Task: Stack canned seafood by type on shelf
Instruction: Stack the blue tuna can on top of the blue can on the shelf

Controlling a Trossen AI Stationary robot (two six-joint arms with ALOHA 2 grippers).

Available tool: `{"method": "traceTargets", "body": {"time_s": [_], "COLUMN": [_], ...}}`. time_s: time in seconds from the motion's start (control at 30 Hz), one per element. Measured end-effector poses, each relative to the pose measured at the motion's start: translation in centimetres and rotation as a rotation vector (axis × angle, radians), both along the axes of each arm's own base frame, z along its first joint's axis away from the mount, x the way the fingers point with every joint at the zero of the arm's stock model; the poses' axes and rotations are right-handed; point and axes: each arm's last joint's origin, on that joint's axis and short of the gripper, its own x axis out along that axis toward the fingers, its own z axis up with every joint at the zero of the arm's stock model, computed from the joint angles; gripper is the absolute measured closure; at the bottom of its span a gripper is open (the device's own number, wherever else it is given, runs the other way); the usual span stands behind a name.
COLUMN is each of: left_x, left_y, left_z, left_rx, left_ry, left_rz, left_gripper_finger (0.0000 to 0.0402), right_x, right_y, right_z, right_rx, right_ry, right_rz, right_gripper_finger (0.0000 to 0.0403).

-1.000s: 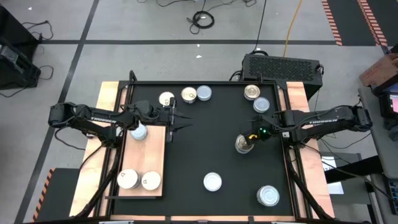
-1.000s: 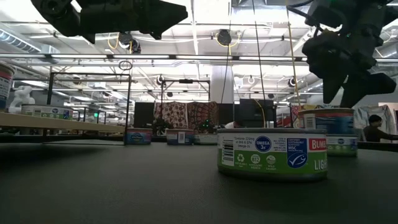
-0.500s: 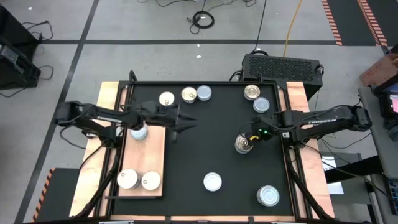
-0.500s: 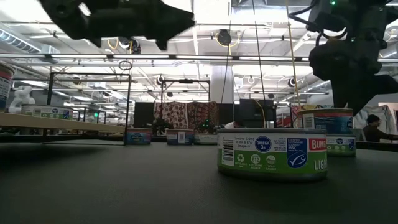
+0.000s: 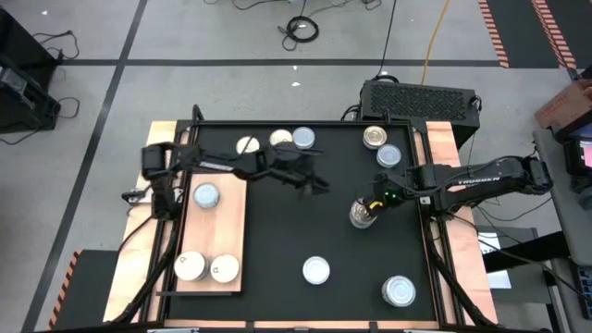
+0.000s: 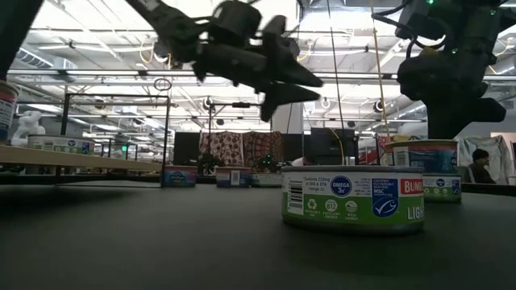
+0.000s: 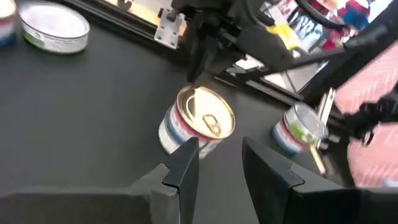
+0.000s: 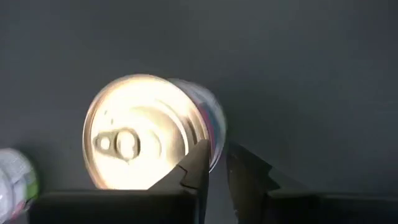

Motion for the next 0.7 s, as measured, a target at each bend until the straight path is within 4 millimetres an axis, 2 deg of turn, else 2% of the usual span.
{"method": "traceTargets", "body": {"time_s": [0.23,0.33,0.53,0.7], "left_x": [4.3,6.1,9.2,10.8], "left_y": [0.8,0.8,-0.2,-1.2], "left_z": [-1.5,-2.3,-3.7,-4.2], "left_rx": [-0.185,-0.246,-0.262,-0.247], "left_ry": [0.045,0.061,0.162,0.195], "left_rz": [0.062,0.074,0.057,0.052], "left_gripper_finger": [0.0279,0.0279,0.0279,0.0279], "right_x": [0.0,0.0,-0.1,-0.8], "right_y": [0.5,0.7,1.2,1.6], "right_z": [0.0,0.1,0.3,1.1], "right_rx": [-0.108,-0.142,-0.198,-0.266], "right_ry": [0.005,0.007,-0.011,-0.058], "right_rz": [0.067,0.094,0.147,0.155], "right_gripper_finger": [0.0397,0.0400,0.0401,0.0401]}}
